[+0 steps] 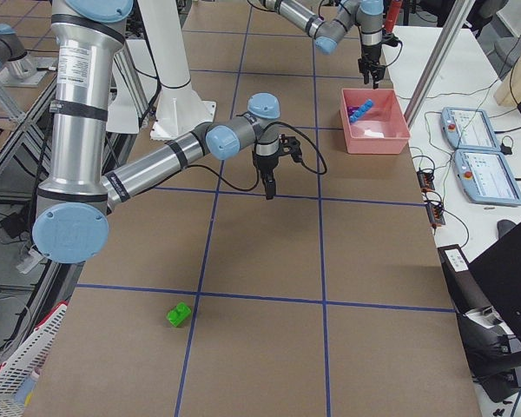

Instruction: Put all blocks into box

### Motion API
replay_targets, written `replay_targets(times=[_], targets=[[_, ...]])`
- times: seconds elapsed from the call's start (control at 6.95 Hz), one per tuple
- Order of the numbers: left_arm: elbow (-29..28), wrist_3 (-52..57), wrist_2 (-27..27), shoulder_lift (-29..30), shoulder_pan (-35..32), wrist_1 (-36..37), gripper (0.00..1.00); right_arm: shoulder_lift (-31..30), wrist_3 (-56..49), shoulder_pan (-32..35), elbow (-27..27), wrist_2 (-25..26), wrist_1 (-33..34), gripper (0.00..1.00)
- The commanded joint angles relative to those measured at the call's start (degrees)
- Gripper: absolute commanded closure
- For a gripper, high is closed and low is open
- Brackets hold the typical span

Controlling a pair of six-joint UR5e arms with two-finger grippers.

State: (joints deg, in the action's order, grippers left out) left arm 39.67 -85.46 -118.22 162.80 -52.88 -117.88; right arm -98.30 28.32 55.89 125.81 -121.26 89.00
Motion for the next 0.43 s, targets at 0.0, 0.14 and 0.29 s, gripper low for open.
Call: replay_targets(times=[0.0,0.14,0.29], targets=[[0.1,2.4,-0.2,0.2,0.9,-0.1,0.00,-3.2,-3.2,0.3,0.2,0.1,-0.8,0.00],[1.4,4.5,-0.4,-0.3,1.3,0.1,0.00,-5.7,-4.3,0.5,0.2,0.1,-2.6,0.00],[6.5,6.7,-0.4,-3.6,2.2,0.9,0.00,-10.5,-4.6,0.6,-0.2,0.2,-8.3,0.00]])
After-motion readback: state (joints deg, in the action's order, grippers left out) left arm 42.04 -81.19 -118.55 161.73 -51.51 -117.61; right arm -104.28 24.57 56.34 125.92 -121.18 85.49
